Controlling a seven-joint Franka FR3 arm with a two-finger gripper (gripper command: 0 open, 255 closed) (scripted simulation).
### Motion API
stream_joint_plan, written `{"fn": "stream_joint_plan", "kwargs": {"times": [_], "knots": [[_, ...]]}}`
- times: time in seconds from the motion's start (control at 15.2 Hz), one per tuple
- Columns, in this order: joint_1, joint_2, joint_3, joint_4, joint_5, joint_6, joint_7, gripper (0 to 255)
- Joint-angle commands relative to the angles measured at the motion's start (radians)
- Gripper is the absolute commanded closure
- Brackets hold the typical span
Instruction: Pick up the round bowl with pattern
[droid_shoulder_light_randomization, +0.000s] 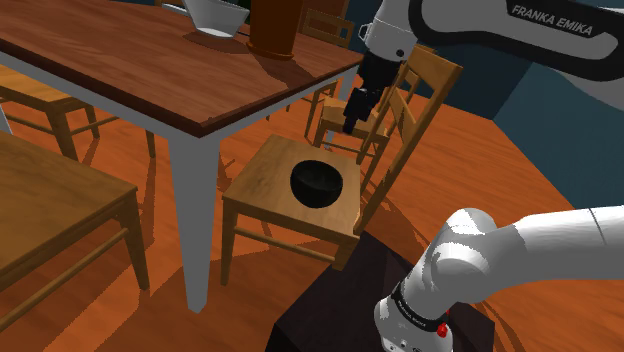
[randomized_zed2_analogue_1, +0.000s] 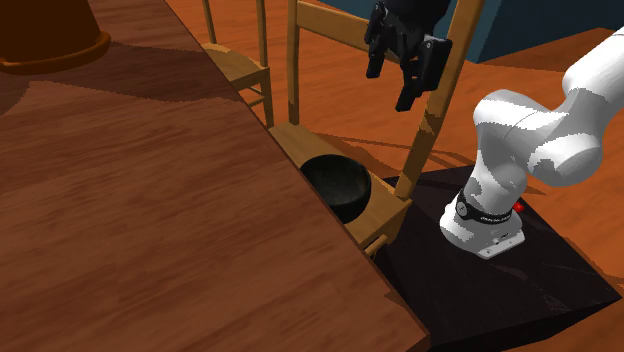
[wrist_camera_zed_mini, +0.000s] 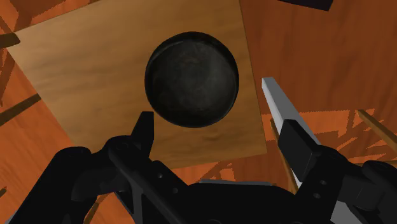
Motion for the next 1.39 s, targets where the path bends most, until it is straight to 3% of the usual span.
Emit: {"fn": "stream_joint_plan", "kwargs": {"times": [0.0,0.53,0.99,1.32], "knots": [[0.0,0.0,0.0,0.0,0.0,0.0,0.0,0],[0.021,0.031,0.017,-0.243,0.028,0.297,0.029,0],[0.038,0.156,0.04,-0.388,0.048,0.586,0.054,0],[0.036,0.189,0.044,-0.435,0.046,0.665,0.06,0]]}}
